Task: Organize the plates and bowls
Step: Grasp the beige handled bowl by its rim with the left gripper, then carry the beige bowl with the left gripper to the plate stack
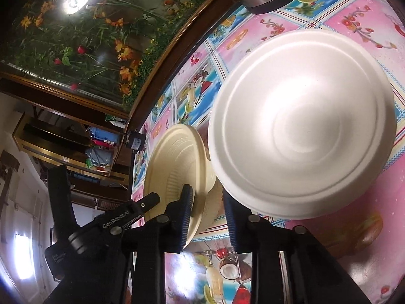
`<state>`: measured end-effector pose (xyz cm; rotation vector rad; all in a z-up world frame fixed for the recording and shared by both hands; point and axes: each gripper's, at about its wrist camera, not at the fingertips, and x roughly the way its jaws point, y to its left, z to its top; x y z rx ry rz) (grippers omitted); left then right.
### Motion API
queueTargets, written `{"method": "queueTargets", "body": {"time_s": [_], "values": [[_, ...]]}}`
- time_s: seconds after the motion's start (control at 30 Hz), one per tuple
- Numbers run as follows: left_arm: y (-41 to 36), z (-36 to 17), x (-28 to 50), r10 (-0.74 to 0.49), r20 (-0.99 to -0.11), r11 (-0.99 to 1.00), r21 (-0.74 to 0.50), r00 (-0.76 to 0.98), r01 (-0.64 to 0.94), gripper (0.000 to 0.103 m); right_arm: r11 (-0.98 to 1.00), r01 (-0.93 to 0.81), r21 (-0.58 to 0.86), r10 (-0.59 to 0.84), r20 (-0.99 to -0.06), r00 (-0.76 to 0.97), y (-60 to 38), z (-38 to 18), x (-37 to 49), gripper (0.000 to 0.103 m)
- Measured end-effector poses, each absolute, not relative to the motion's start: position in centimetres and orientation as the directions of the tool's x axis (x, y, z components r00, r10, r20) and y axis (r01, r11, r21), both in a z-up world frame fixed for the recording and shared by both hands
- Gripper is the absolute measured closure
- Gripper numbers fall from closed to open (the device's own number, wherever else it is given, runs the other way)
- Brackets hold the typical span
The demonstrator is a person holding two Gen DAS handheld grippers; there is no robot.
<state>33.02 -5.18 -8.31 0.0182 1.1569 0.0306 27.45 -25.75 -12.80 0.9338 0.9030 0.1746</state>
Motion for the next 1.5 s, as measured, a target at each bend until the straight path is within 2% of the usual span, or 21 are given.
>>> {"method": "queueTargets", "body": {"time_s": [0.07,0.2,0.47,0.67,0.87,1.1,1.3,1.5], "values": [[-5.4,-8.3,32.9,0.019,-0.916,1.000,0.020,0.401,-0.001,0.083,0.604,0.229,0.763,0.505,-0.589,0.631,-25.7,-12.9,27.4,0.083],[-5.5,-8.2,32.2,0.006,-0.918,1.000,0.016,0.395,0.021,0.090,0.618,0.213,0.757,0.506,-0.590,0.629,-25.2,-12.3,27.2,0.091],[-3.1,-6.5,28.7,-0.007,-0.918,1.000,-0.005,0.396,0.008,0.091,0.627,0.185,0.757,0.529,-0.587,0.612,-23.6,-11.1,25.4,0.091],[-0.3,-4.3,24.1,-0.002,-0.916,1.000,0.003,0.401,0.010,0.091,0.628,0.111,0.770,0.567,-0.551,0.613,-21.2,-8.7,21.6,0.091],[4.2,-0.7,17.4,0.047,-0.891,0.997,0.068,0.452,0.031,0.091,0.625,-0.004,0.781,0.629,-0.500,0.595,-17.3,-5.5,16.5,0.090],[11.0,1.2,10.3,0.106,-0.864,0.994,0.102,0.492,-0.035,0.090,0.620,-0.153,0.770,0.713,-0.472,0.519,-10.4,-2.7,11.3,0.090],[15.5,0.0,5.7,0.134,-0.858,0.990,0.096,0.496,-0.103,0.090,0.651,-0.253,0.716,0.732,-0.504,0.458,-4.8,-2.1,7.5,0.089],[18.0,-3.1,3.1,0.140,-0.874,0.985,0.076,0.464,-0.155,0.090,0.725,-0.311,0.614,0.684,-0.591,0.429,-0.6,-3.5,4.6,0.089]]}}
